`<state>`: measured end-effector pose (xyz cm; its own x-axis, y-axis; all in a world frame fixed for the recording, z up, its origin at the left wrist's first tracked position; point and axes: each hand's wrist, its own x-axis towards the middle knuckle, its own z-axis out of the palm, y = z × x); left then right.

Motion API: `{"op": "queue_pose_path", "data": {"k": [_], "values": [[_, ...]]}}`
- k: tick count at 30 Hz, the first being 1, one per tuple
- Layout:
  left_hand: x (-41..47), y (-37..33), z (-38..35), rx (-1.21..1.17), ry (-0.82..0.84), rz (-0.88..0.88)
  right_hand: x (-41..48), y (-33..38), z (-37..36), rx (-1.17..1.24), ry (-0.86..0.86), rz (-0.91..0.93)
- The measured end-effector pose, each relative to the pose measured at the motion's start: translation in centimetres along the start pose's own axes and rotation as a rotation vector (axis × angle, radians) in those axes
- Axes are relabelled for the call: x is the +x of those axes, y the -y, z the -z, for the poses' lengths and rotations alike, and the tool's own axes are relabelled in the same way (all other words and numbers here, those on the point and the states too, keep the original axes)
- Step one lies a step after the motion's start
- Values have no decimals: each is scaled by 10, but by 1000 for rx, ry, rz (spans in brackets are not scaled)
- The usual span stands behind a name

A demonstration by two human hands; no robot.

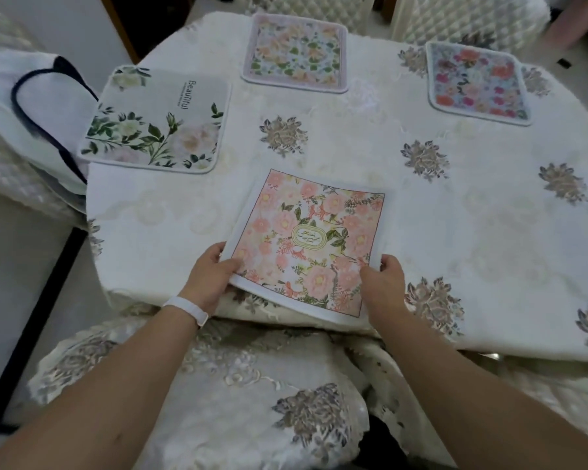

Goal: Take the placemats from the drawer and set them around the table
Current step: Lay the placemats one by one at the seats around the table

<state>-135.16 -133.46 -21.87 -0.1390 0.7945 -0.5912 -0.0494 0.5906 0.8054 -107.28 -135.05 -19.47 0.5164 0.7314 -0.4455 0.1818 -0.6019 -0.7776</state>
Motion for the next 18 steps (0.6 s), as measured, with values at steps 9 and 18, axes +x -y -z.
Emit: {"op": "queue_pose_path", "data": {"k": [9, 18], "values": [[-25, 22, -43, 40, 16, -10, -37, -19, -61, 163, -53, -219], [-2, 9, -5, -21, -13, -186, -18, -11, -55, 282, 58, -223]]}}
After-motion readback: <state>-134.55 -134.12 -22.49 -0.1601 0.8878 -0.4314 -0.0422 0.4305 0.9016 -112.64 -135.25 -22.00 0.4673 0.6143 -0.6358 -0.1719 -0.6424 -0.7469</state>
